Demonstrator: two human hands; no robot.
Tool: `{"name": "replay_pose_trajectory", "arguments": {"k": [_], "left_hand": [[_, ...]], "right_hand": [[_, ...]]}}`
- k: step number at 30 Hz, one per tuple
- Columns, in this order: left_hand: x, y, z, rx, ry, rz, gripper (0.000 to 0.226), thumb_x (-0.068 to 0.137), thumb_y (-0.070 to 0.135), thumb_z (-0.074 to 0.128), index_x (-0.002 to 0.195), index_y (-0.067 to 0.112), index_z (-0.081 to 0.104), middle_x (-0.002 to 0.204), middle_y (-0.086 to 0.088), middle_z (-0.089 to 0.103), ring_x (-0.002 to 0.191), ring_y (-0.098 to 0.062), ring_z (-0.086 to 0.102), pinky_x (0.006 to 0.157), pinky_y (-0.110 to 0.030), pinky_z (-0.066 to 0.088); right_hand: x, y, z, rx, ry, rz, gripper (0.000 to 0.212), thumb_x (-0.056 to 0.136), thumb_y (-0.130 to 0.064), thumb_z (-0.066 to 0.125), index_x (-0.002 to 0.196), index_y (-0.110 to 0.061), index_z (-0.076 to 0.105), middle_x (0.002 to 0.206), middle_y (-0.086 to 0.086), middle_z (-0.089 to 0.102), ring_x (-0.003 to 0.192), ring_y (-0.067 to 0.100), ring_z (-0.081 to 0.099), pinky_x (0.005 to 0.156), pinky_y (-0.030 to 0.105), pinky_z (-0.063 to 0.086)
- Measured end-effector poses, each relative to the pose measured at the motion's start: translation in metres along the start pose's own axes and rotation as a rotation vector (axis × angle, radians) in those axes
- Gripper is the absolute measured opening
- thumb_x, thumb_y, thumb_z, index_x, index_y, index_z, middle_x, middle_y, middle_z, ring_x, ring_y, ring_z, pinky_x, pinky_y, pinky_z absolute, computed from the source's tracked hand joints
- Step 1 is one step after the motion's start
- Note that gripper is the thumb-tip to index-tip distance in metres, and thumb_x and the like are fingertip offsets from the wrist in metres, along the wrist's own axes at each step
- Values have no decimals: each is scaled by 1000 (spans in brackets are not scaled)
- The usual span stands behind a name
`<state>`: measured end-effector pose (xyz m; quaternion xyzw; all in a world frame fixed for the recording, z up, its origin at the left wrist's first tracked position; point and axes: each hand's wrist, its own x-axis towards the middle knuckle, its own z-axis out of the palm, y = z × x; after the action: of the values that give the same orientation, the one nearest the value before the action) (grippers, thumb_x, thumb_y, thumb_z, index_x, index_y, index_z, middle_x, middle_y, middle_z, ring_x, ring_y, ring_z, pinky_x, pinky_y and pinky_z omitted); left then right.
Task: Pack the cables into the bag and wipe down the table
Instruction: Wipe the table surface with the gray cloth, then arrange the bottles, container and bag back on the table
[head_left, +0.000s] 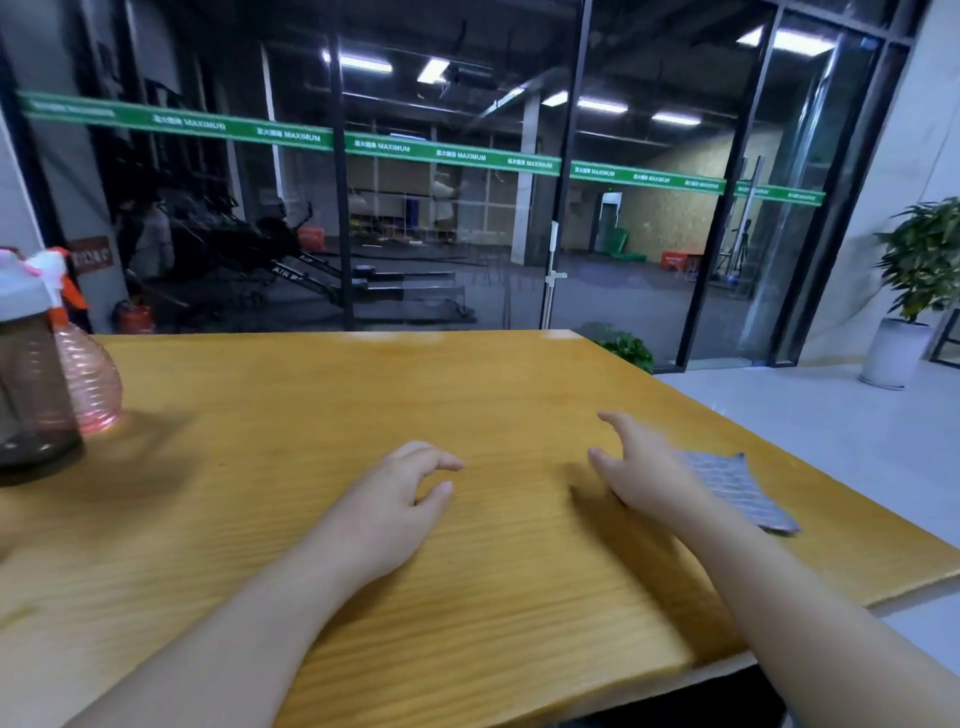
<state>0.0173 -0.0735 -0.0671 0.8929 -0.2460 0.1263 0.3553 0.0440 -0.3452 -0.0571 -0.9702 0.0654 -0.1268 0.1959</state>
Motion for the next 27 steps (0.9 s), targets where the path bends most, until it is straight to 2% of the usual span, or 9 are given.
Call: {"name": "replay_pose_trajectory", "arguments": {"k": [5,7,10,12,14,18,22,25,27], "left_hand": [[2,-18,-17,24,141,-32,21,92,20,52,109,28,62,111,21,50,104,3,48,85,-5,30],[0,-28,-29,11,224,-39,21,90,15,54,105,25,64,106,20,52,103,2,49,84,1,27],[-5,-45,-49,50,350,-79,24,89,12,55,107,24,63,108,16,53,103,1,49,83,1,26],[-10,-57,-65,85,458,-121,29,87,11,57,114,20,60,116,9,54,109,-4,48,89,-4,26],[-16,-70,-80,124,565,-175,39,86,12,59,124,15,54,126,1,51,119,-13,45,99,-18,28],[-31,-97,-111,199,743,-360,63,84,22,62,139,15,34,143,-7,32,133,-23,27,111,-35,21],[-43,-122,-140,214,934,-484,83,79,26,68,145,15,17,150,-12,12,139,-28,11,113,-38,11],[-45,-135,-150,238,1049,-484,93,76,22,72,146,11,12,152,-16,6,140,-28,6,112,-41,9],[-44,-140,-151,243,1105,-442,97,75,18,73,146,9,9,152,-20,4,141,-26,3,112,-38,8]], "right_hand": [[-7,-91,23,72,-31,-212,54,93,-38,48,143,-30,31,144,-1,42,133,20,35,112,48,23],[-10,-122,34,159,-32,-293,53,92,-36,51,142,-28,34,143,-2,42,134,18,34,112,47,24],[-12,-158,50,279,-74,-377,54,91,-35,52,141,-26,35,143,-2,43,133,17,36,111,43,28],[-11,-178,61,322,-122,-401,55,91,-35,52,142,-25,34,143,0,42,133,18,36,110,39,29],[-9,-196,70,367,-188,-407,57,91,-34,53,143,-24,32,144,2,40,135,18,34,110,34,29],[-3,-227,86,404,-285,-410,58,91,-35,52,143,-25,30,146,2,37,134,20,35,106,32,31],[6,-258,96,450,-356,-393,51,91,-36,51,139,-26,36,140,0,43,117,18,50,90,28,41],[11,-281,107,485,-388,-396,47,91,-33,51,136,-25,41,136,1,47,104,13,52,89,29,43],[13,-295,118,529,-426,-380,49,90,-32,52,137,-23,39,137,1,46,106,14,52,89,28,43]]}}
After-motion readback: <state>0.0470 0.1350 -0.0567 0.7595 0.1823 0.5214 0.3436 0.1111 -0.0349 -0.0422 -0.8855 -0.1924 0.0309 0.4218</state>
